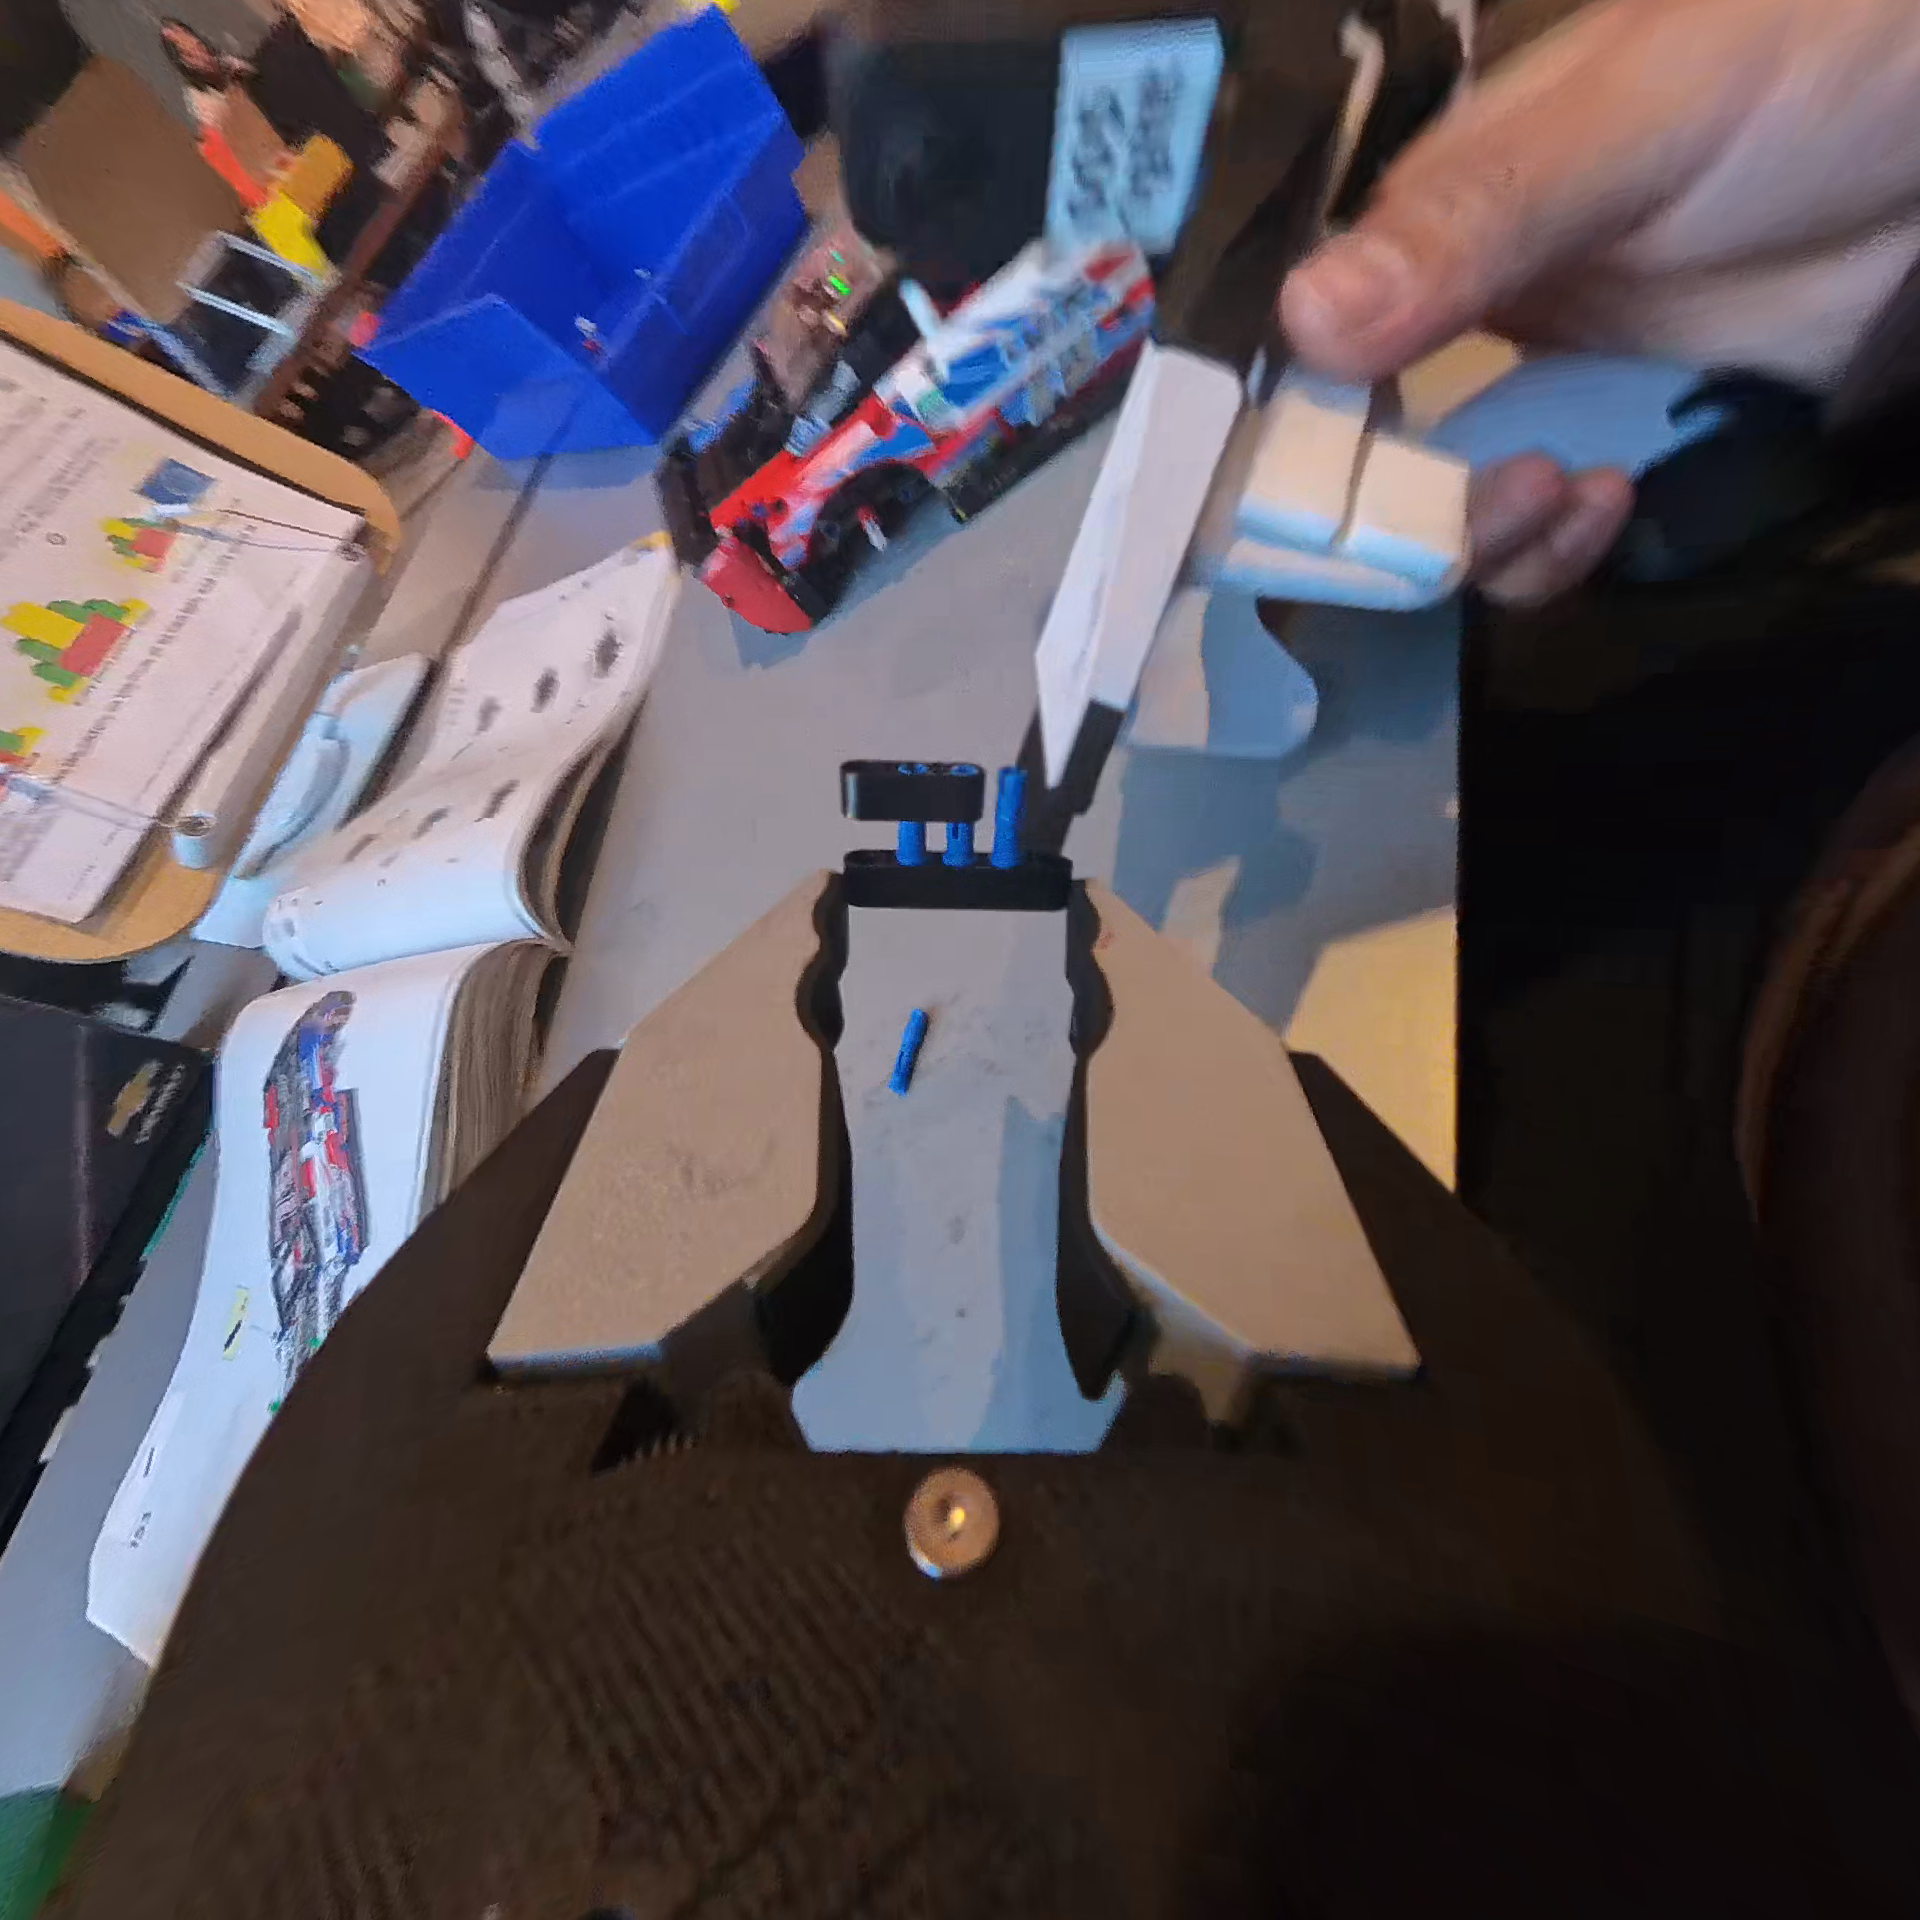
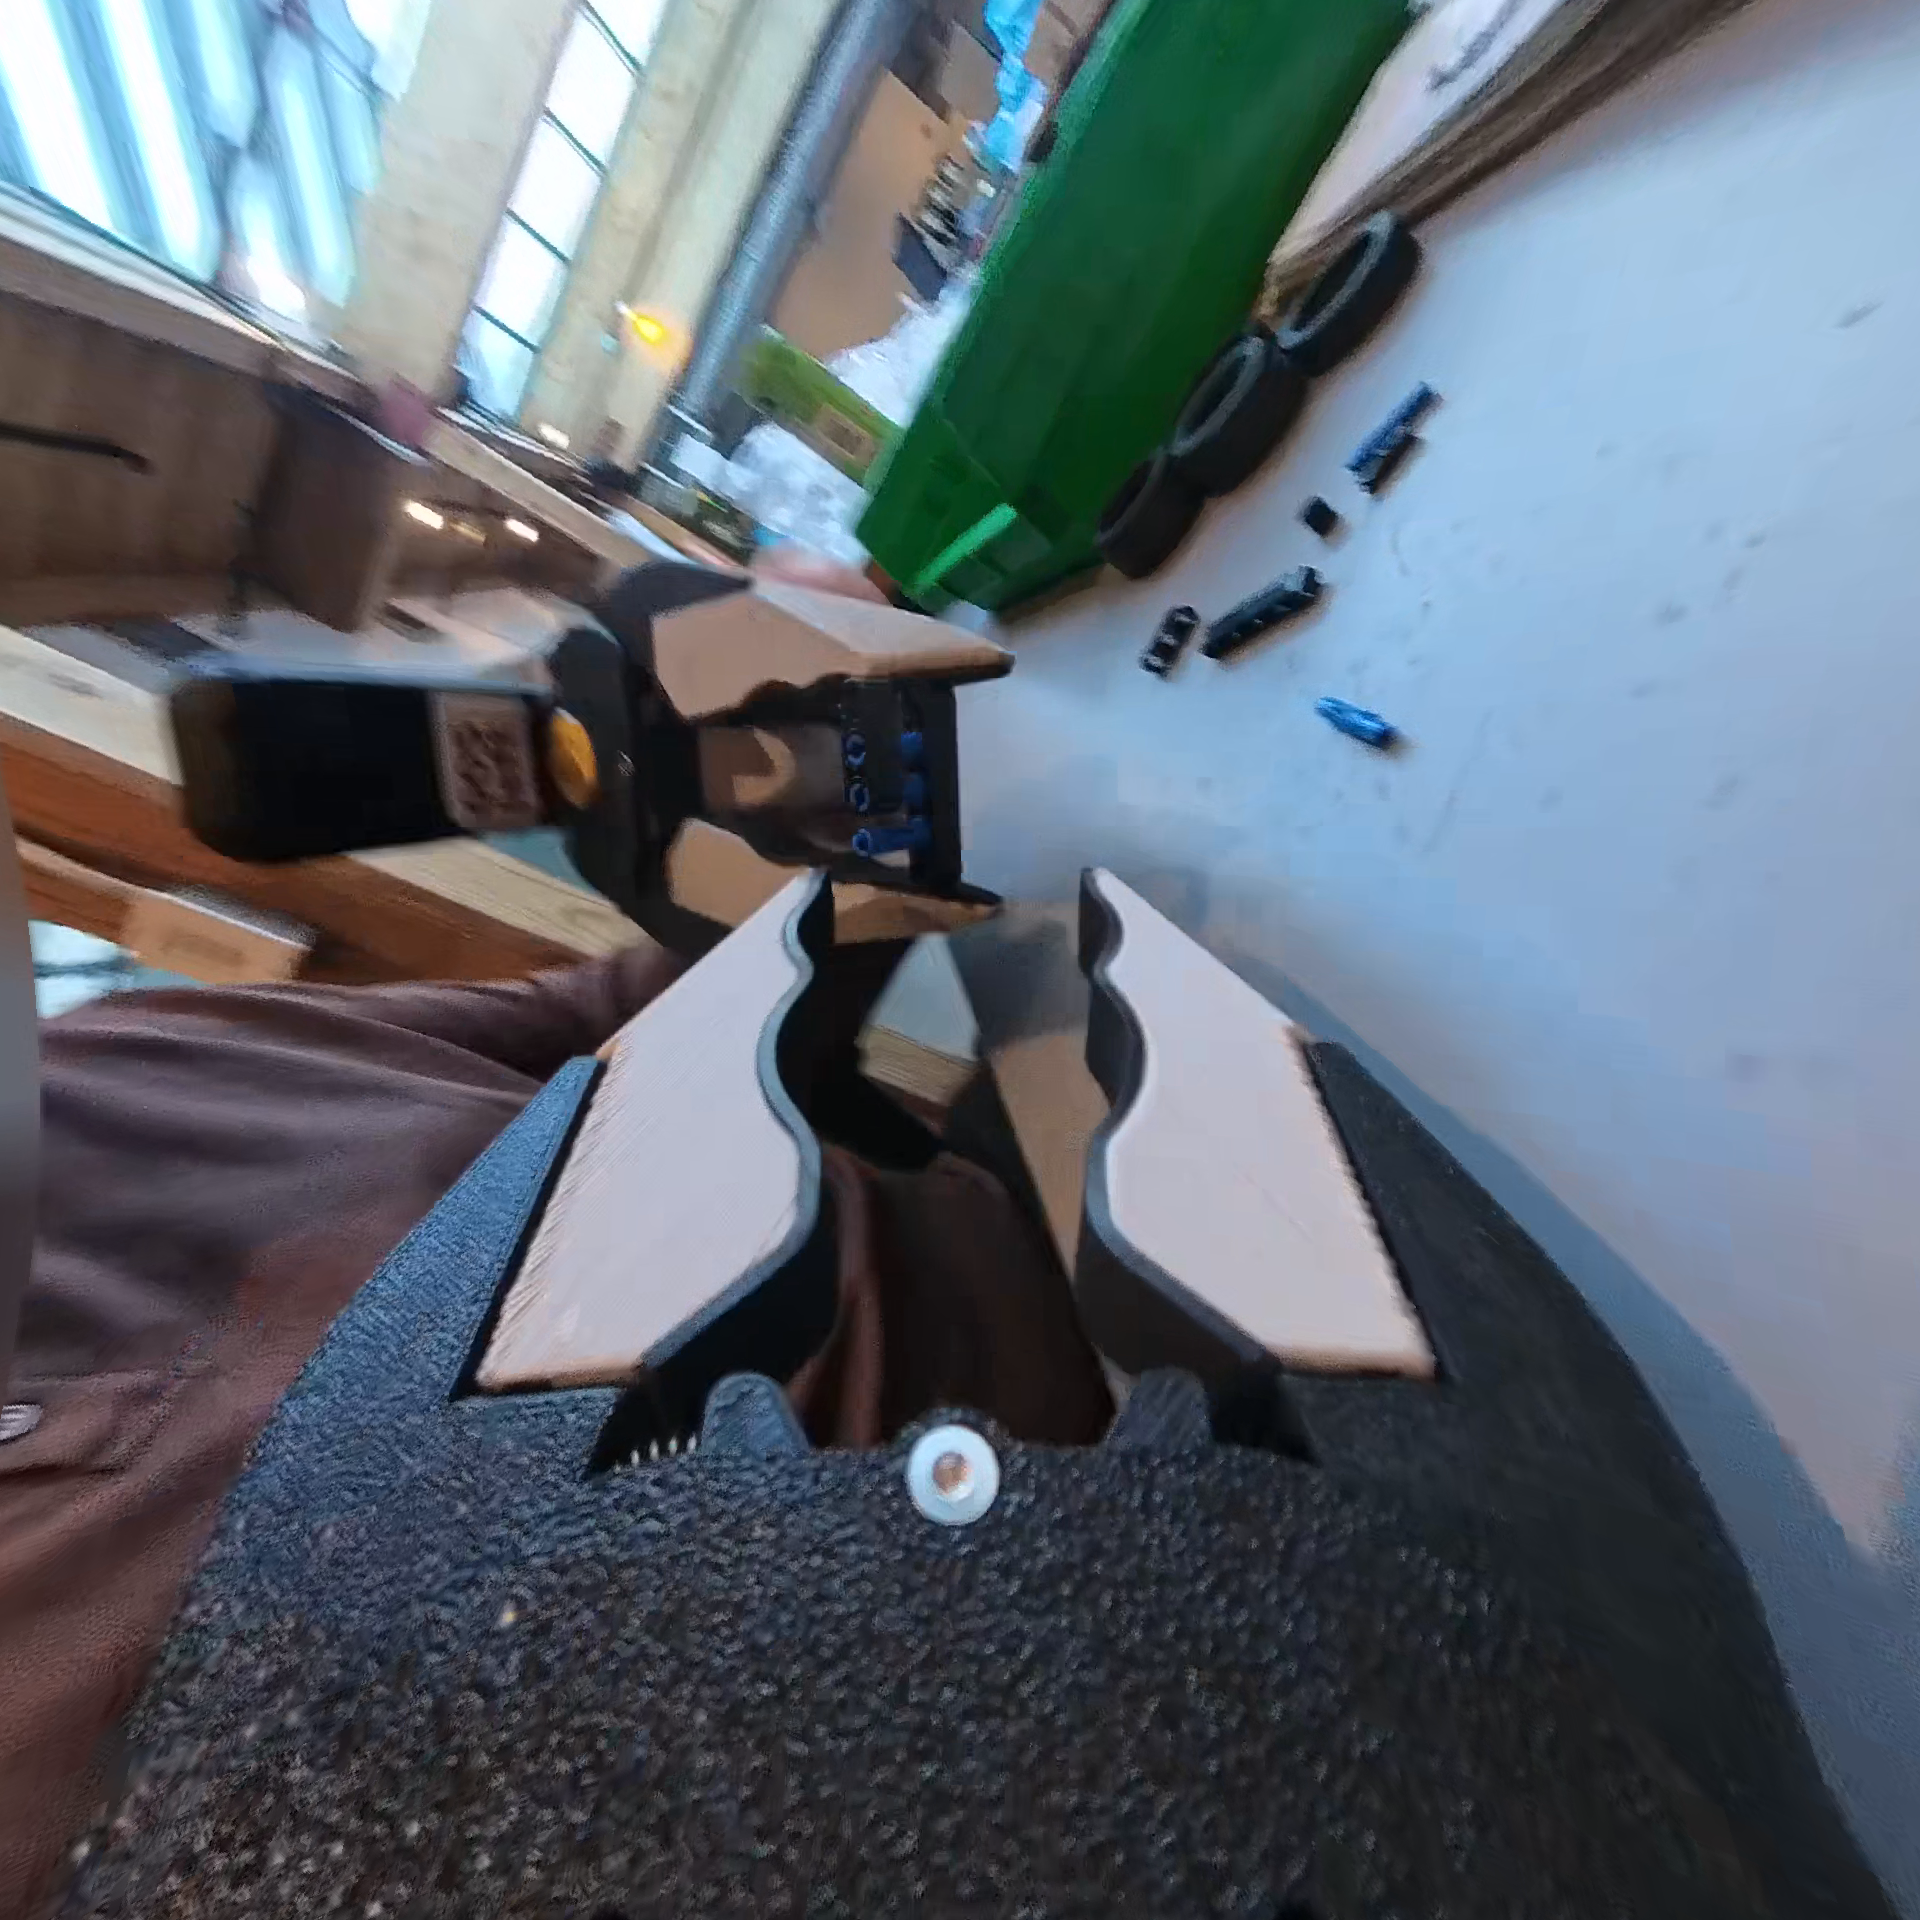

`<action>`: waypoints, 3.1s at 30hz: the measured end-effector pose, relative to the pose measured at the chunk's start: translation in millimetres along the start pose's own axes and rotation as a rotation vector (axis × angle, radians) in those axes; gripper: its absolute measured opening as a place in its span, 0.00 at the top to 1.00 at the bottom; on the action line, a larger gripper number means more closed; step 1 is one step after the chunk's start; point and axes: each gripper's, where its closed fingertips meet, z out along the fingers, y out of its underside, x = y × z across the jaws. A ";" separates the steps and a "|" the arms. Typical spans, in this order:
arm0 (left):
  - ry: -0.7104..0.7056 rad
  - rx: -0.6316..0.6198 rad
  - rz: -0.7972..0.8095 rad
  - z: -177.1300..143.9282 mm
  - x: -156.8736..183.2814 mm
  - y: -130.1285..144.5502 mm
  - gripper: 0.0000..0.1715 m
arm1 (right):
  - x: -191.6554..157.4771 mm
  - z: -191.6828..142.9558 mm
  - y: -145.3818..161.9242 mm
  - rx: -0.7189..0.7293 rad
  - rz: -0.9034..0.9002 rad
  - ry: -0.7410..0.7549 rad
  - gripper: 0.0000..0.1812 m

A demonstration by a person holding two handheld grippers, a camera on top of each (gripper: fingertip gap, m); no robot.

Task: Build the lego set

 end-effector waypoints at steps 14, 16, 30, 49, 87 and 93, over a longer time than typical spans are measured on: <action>0.744 -0.485 0.079 36.9 32.1 52.4 0.76 | 24.7 -37.7 8.7 -0.142 -0.267 0.263 0.76; 0.781 -0.510 0.158 37.8 29.6 53.8 0.77 | 34.4 -41.3 14.6 -0.195 -0.305 0.322 0.76; 0.480 -0.449 -0.096 18.2 -13.6 70.6 0.76 | 46.3 -43.4 27.1 -0.308 -0.439 0.433 0.76; 0.279 -0.376 -0.215 43.5 -14.8 76.2 0.99 | 50.2 -40.7 16.8 -0.236 -0.510 0.449 0.78; -0.196 0.057 0.064 20.7 -26.4 23.7 0.99 | -1.5 -28.8 -26.9 -0.002 -0.592 0.150 0.81; -0.215 0.048 0.079 20.4 -28.5 25.0 0.99 | 3.2 -26.5 -26.2 -0.018 -0.587 0.174 0.81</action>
